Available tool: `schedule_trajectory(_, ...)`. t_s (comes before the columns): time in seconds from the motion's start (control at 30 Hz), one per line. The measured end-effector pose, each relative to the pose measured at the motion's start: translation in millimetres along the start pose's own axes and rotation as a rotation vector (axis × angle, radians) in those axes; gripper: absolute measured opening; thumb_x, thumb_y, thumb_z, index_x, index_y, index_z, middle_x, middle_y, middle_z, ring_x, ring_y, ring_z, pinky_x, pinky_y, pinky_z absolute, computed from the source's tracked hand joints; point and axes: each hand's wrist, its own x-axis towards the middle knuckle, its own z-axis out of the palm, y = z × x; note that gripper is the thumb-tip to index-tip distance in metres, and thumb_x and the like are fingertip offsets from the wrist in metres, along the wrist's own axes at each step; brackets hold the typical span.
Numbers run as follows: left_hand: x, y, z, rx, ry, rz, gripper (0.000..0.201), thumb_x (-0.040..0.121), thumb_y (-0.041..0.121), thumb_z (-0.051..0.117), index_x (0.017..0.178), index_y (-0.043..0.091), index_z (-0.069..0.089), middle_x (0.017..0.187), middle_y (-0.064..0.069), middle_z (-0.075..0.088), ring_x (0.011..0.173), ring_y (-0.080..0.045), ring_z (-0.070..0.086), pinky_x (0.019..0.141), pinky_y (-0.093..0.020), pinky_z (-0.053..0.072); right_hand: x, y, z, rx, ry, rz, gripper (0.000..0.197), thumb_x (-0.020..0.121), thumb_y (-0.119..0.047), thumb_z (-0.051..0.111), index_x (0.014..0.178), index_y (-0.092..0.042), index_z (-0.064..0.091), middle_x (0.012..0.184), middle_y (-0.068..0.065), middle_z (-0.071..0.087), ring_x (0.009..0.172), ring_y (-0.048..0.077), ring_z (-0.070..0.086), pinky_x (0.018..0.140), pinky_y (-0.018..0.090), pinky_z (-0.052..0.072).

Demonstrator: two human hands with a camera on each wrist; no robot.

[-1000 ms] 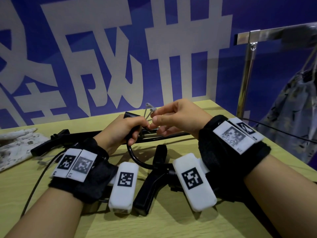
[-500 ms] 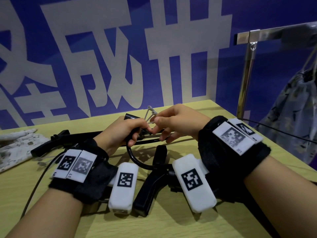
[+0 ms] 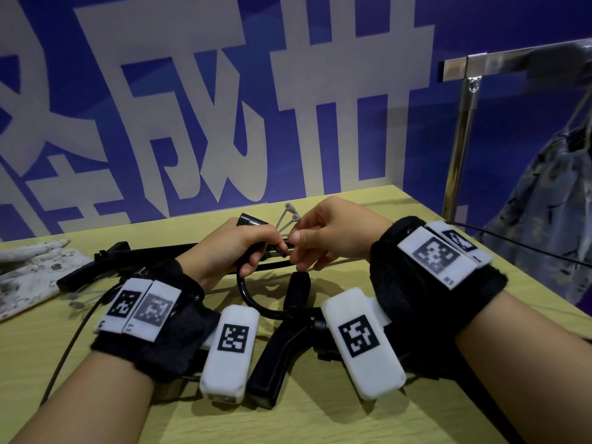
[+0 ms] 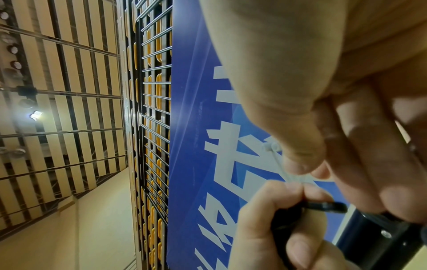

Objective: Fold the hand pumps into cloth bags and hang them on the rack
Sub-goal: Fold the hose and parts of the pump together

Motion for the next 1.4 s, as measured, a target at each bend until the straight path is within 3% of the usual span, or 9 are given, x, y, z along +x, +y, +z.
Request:
schedule_trajectory(0.17,-0.5,0.3,-0.9,-0.005,-0.040,0.018,0.017,0.062,0.027,0.064,0.062,0.011,0.069,0.039,0.001,0.037,0.030,-0.010,0.030,0.033,-0.016,0.026,0.9,0.9,-1.0,0.034,0.055,0.022,0.025,0.099,-0.015,0.043,0.086,-0.004,0.062,0.068,0.007,0.065,0.062,0.018,0.065,0.056,0.022,0.054)
schedule_trajectory(0.3,1.4,-1.8,-2.3,-0.011,-0.018,0.016,0.022,0.080,0.018,0.061,0.061,0.013,0.071,0.040,0.001,0.037,0.030,-0.010,0.030,0.034,-0.015,0.027,-0.1,1.0,-2.5,0.030,0.077,0.036,0.015,0.096,-0.014,0.051,0.089,-0.007,0.063,0.070,0.006,0.067,0.062,0.018,0.065,0.057,0.024,0.055)
schedule_trajectory(0.43,0.1,-0.1,-1.0,-0.024,-0.035,0.022,0.019,0.067,0.026,0.059,0.059,0.015,0.072,0.039,0.001,0.036,0.029,-0.009,0.030,0.034,-0.014,0.026,-1.7,1.3,-3.0,0.024,0.100,0.056,0.010,0.092,-0.014,0.058,0.091,-0.007,0.065,0.068,0.005,0.067,0.057,0.015,0.064,0.054,0.022,0.055)
schedule_trajectory(0.6,-2.1,1.9,0.3,-0.017,-0.054,0.025,0.018,0.071,0.023,0.061,0.060,0.013,0.071,0.040,0.001,0.037,0.029,-0.009,0.030,0.033,-0.015,0.027,-2.3,1.2,-3.9,-0.001,0.101,0.067,0.008,0.088,-0.015,0.062,0.087,-0.008,0.067,0.066,0.004,0.067,0.052,0.011,0.064,0.052,0.021,0.054)
schedule_trajectory(0.73,0.5,0.3,-0.9,-0.053,0.015,-0.025,0.030,0.087,0.015,0.054,0.061,0.013,0.070,0.041,0.000,0.036,0.030,-0.010,0.030,0.033,-0.016,0.027,-2.6,-3.8,-3.7,0.140,0.161,0.065,0.018,0.097,-0.018,0.048,0.097,-0.010,0.064,0.066,0.004,0.065,0.050,0.015,0.060,0.048,0.023,0.050)
schedule_trajectory(0.9,-0.1,1.0,-1.2,-0.059,0.042,-0.067,0.027,0.088,0.016,0.053,0.066,0.010,0.069,0.042,0.000,0.037,0.031,-0.010,0.031,0.034,-0.015,0.028,-2.3,-4.7,-6.3,0.272,0.198,0.136,0.034,0.096,-0.002,0.027,0.107,-0.010,0.058,0.070,0.008,0.064,0.049,0.019,0.058,0.049,0.026,0.049)
schedule_trajectory(1.1,-0.7,2.7,-0.9,-0.097,0.023,-0.111,0.031,0.091,0.019,0.049,0.067,0.009,0.064,0.041,0.002,0.034,0.030,-0.008,0.028,0.032,-0.015,0.025,-4.7,-9.0,-3.3,0.259,0.130,0.125,0.025,0.097,-0.006,0.039,0.102,-0.008,0.063,0.074,0.006,0.063,0.050,0.016,0.058,0.049,0.023,0.050)
schedule_trajectory(1.3,1.5,-0.6,-3.0,-0.274,-0.043,-0.202,0.042,0.090,0.020,0.047,0.052,0.011,0.064,0.034,0.005,0.029,0.029,-0.007,0.028,0.034,-0.014,0.024,-4.8,-8.8,-3.9,0.171,0.113,0.159,0.023,0.095,-0.014,0.047,0.102,-0.003,0.067,0.045,-0.001,0.055,0.037,0.012,0.048,0.045,0.021,0.041)
schedule_trajectory(1.4,2.9,-2.0,-3.3,-0.321,-0.047,-0.233,0.040,0.088,0.021,0.049,0.052,0.012,0.064,0.033,0.005,0.029,0.029,-0.007,0.031,0.034,-0.014,0.026,-5.3,-6.7,-3.4,0.085,0.125,0.164,0.022,0.093,-0.017,0.054,0.099,-0.004,0.070,0.044,-0.004,0.050,0.040,0.010,0.043,0.047,0.022,0.036)
